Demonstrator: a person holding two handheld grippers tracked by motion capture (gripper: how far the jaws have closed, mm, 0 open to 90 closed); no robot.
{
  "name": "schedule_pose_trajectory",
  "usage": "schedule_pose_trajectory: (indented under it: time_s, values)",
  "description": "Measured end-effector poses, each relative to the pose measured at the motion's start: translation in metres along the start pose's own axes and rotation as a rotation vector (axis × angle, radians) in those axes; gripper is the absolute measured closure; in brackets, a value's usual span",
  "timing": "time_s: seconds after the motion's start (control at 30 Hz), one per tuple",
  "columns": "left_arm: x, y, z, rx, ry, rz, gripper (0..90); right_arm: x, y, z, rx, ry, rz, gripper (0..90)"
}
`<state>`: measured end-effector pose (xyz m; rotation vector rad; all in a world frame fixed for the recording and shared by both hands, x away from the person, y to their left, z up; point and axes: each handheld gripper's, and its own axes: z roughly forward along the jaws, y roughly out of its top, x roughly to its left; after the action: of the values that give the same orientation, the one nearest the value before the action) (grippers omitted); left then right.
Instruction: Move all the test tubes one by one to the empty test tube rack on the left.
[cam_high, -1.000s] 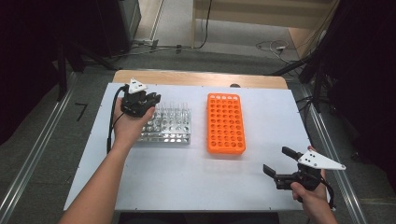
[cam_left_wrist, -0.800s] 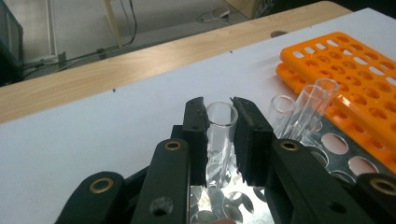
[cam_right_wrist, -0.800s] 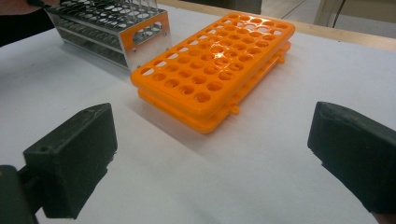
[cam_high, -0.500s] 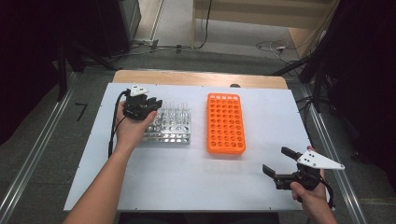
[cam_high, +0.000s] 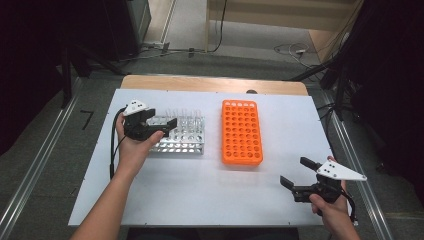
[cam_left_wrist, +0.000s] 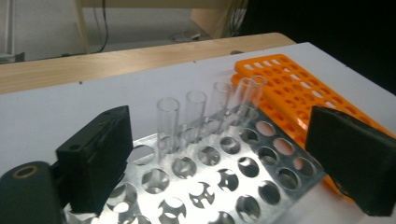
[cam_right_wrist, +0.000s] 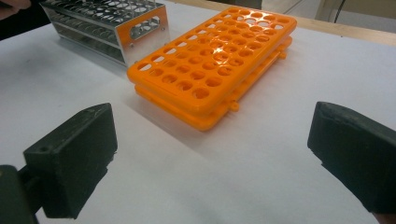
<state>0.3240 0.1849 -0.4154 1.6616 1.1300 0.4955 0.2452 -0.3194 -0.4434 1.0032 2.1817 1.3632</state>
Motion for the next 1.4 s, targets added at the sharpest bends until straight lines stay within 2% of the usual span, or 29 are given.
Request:
schedule_pose_trajectory:
  time_s: [0.07, 0.27, 0.47, 0.67, 1.17, 1.23, 1.27, 1.4]
  values:
    - [-0.003, -0.002, -0.007, -0.015, -0.027, 0.001, 1.2, 0.001, 0.0, 0.001, 0.001, -0.001, 0.002, 0.2]
    - [-0.014, -0.011, -0.025, -0.042, -0.065, 0.014, 0.0, 0.001, -0.001, 0.003, 0.004, -0.003, 0.004, 0.2]
    - [-0.025, -0.024, -0.042, -0.06, -0.08, 0.033, 0.0, 0.0, -0.002, 0.004, 0.006, -0.002, 0.008, 0.2]
    - [-0.032, -0.041, -0.059, -0.083, -0.094, 0.029, 0.0, -0.001, -0.002, 0.005, 0.007, -0.005, 0.004, 0.2]
    - [-0.027, -0.08, -0.099, -0.136, -0.115, 0.02, 0.0, -0.004, -0.007, 0.009, 0.02, -0.013, 0.011, 0.2]
    - [-0.026, -0.085, -0.104, -0.126, -0.095, 0.047, 0.0, -0.005, -0.008, 0.01, 0.024, -0.015, 0.01, 0.2]
    - [-0.025, -0.087, -0.105, -0.126, -0.093, 0.046, 0.0, -0.005, -0.008, 0.01, 0.02, -0.017, 0.007, 0.2]
    - [-0.02, -0.094, -0.112, -0.136, -0.117, 0.05, 0.0, -0.009, -0.011, 0.01, 0.017, -0.024, 0.019, 0.2]
